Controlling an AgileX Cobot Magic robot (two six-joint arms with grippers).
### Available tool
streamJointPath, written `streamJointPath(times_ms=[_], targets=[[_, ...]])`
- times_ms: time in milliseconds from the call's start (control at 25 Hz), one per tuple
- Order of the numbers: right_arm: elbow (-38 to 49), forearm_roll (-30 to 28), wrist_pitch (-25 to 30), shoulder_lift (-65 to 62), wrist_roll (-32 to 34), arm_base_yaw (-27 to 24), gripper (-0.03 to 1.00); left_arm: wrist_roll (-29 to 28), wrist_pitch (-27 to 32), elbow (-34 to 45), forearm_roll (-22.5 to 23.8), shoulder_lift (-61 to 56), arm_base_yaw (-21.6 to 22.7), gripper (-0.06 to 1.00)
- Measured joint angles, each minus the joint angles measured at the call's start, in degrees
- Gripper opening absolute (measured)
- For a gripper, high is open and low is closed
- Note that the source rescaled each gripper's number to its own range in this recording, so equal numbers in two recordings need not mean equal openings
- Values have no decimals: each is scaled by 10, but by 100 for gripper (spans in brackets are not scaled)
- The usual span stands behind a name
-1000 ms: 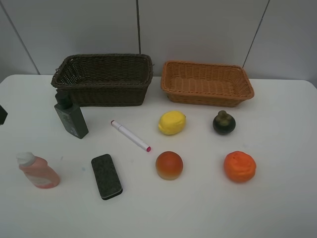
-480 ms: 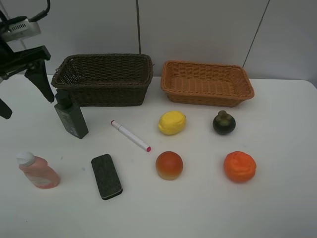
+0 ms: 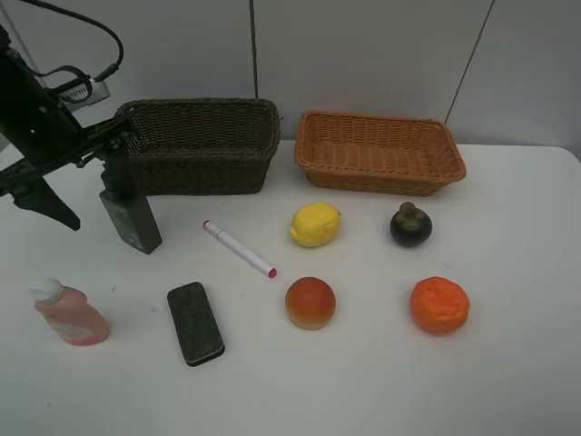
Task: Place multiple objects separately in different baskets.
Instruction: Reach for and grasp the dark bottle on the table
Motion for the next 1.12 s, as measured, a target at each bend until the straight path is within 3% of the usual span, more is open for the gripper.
streamJointPath(times_ms=[680, 1120], targets=[[0, 0, 0, 0, 0, 0, 100, -43, -131, -9, -3, 6, 0, 100], [0, 0, 0, 0, 0, 0, 100, -45, -140, -12, -3, 65, 0, 100]])
